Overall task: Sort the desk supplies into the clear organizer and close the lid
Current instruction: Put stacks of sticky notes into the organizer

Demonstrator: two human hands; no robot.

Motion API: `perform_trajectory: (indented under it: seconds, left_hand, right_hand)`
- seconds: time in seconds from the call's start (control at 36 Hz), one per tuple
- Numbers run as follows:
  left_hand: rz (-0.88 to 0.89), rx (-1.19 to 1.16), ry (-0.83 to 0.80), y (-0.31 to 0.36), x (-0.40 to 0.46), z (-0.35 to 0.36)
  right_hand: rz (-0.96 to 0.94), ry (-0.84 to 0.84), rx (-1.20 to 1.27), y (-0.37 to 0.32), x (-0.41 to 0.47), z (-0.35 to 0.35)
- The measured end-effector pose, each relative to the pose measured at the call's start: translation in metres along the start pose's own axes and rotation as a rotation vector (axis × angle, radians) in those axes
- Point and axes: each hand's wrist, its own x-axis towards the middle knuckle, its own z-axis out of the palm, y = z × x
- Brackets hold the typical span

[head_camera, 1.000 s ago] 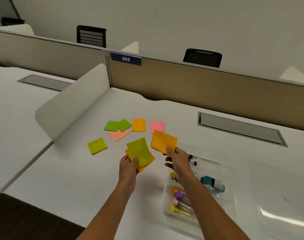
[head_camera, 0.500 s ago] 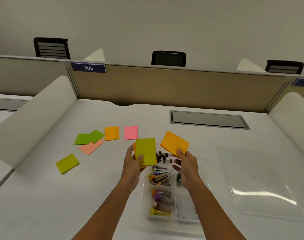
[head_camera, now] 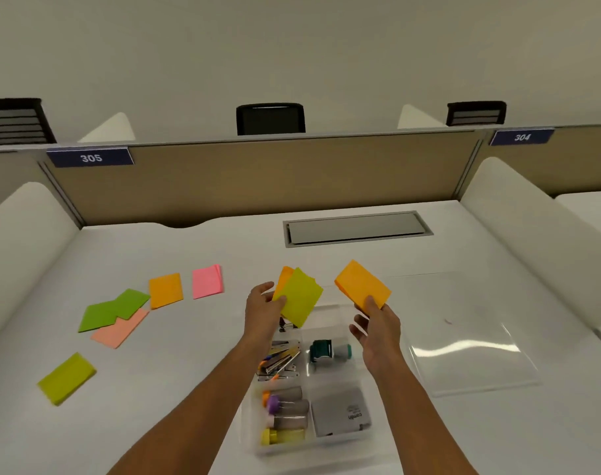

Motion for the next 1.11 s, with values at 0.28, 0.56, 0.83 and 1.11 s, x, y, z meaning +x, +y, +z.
perform_trajectory:
  seconds: [0.28, 0.56, 0.83, 1.11]
  left_hand:
    - [0.104, 0.329, -0.08, 0.007, 0.028, 0.036]
    - [0.223, 0.611, -0.156, -0.003, 0.04, 0.061]
    - [0.228, 0.818, -0.217, -0.014, 0.048, 0.067]
    - [0.241, 0.794, -0.197, -0.016, 0.051, 0.073]
  right_hand:
    - [-0.183, 0.031, -0.208, -0.001, 0.008, -0.011]
    - [-0.266, 0.04, -0.34, 0.0, 0.015, -0.02]
    - [-0.251, 0.048, -0.349, 0.003, 0.019, -0.026]
    - [-0.223, 0.035, -0.362, 0.005, 0.019, -0.024]
